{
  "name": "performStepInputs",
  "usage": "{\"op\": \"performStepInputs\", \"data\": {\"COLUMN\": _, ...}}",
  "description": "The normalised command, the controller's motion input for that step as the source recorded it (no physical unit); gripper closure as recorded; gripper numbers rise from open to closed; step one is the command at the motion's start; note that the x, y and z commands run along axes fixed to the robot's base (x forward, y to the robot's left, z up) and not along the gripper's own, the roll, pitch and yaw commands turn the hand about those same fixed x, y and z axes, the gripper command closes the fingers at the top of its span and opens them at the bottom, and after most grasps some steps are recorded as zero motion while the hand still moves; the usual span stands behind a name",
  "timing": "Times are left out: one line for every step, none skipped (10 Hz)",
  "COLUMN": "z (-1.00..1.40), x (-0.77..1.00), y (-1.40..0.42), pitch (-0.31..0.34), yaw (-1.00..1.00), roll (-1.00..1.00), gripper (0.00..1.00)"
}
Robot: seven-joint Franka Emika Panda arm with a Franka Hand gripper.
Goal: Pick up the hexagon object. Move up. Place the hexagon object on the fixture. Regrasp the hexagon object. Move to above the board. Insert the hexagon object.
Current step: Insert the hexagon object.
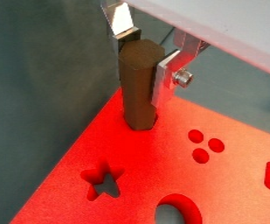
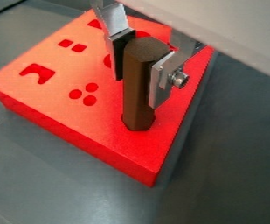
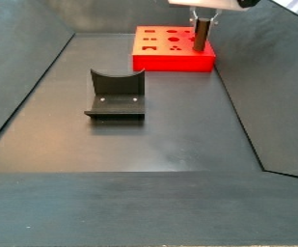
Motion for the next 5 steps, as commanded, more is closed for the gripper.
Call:
{"op": "performStepInputs", "data": {"z": -0.76, "x": 0.53, "y": 0.17, "pitch": 0.179, "yaw": -0.15, "roll": -0.09, "gripper": 1.00}}
{"op": "performStepInputs", "data": {"z": -0.29, "x": 0.00, "y": 0.09, "pitch": 0.000, "yaw": -0.12, "roll": -0.10, "gripper": 1.00}}
{"op": "performStepInputs", "data": {"z": 0.00, "x": 0.00, "y": 0.00, "pitch": -0.013, "yaw": 0.00, "roll": 0.00, "gripper": 1.00}}
{"op": "performStepInputs", "data": {"z": 0.00, "x": 0.00, "y": 0.00, "pitch": -0.009, "yaw": 0.00, "roll": 0.00, "gripper": 1.00}}
{"op": "performStepInputs", "data": {"z": 0.00, "x": 0.00, "y": 0.00, "pitch": 0.000, "yaw": 0.00, "roll": 0.00, "gripper": 1.00}}
